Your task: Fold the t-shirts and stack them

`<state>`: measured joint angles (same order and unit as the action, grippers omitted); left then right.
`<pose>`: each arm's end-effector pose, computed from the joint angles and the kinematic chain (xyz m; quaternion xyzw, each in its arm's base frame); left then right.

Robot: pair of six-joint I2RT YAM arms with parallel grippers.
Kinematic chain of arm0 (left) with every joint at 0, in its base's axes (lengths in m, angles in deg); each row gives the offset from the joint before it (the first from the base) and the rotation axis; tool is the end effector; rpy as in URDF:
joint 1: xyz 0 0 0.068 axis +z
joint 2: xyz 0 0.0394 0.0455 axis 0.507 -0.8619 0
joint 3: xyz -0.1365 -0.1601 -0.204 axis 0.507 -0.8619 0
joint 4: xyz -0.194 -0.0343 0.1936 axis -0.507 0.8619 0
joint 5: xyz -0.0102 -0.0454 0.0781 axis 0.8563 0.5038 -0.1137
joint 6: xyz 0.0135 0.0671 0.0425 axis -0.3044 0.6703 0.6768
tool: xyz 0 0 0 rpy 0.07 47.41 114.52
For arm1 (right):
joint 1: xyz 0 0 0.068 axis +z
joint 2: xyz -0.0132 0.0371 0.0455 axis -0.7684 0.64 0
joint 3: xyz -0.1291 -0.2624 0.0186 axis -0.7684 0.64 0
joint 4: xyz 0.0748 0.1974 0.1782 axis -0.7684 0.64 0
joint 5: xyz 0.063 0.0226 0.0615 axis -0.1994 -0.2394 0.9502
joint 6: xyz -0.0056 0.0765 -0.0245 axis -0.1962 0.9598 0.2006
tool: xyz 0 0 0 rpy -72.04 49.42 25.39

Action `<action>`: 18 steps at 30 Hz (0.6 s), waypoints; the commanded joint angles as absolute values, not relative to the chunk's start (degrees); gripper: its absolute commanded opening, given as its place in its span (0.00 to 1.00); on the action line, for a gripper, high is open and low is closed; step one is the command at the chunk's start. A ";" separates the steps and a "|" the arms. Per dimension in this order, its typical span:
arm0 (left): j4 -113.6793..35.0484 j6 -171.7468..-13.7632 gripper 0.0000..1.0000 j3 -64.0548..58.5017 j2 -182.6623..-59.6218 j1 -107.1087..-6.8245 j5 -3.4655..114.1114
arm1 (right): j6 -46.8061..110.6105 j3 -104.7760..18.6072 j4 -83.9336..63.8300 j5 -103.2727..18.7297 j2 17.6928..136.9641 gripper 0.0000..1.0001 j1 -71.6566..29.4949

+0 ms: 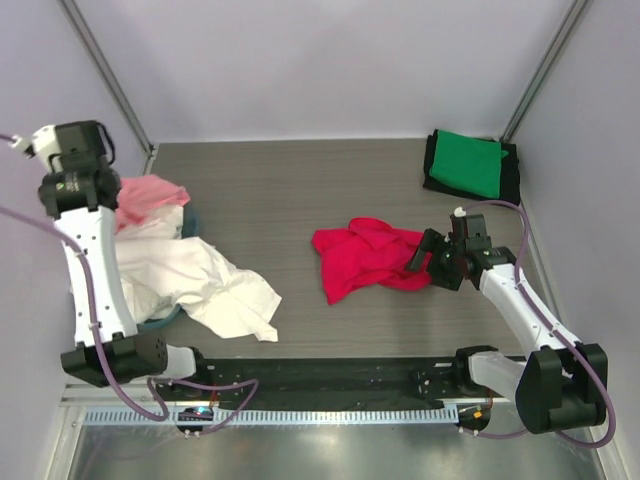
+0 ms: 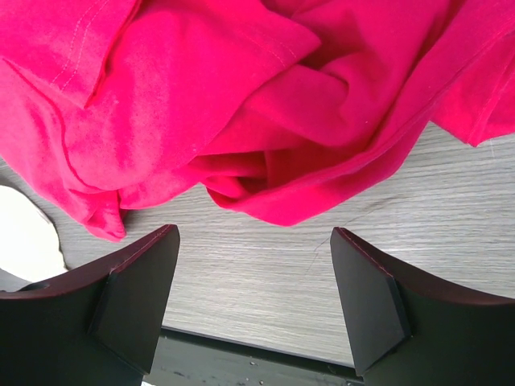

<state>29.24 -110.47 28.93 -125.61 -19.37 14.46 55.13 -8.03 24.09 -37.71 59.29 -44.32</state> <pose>0.2690 0.0910 0.4652 -0.4094 0.7853 0.1924 0.4226 0.2289 0.0385 0.2039 0.1702 0.9390 0.1836 0.2357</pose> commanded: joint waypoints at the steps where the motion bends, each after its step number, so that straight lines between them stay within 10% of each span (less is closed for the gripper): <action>1: 33.02 -109.65 0.06 24.92 -121.69 -12.81 13.14 | 54.09 -8.23 23.28 -36.29 57.68 0.82 -44.06; 6: 28.98 -113.61 0.88 14.81 -113.87 -11.57 15.67 | 53.83 -8.23 23.28 -36.03 58.03 0.82 -44.14; 13: 25.19 -111.15 0.98 4.86 -110.94 -19.02 25.80 | 53.83 -8.14 22.58 -36.64 59.00 0.82 -44.14; 18: 26.07 -109.56 1.00 3.11 -119.36 -42.30 22.54 | 54.18 -7.97 22.14 -37.17 59.53 0.82 -44.06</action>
<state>27.54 -111.17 4.60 -115.10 -33.52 21.78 54.74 -7.98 23.88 -37.14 59.29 -44.32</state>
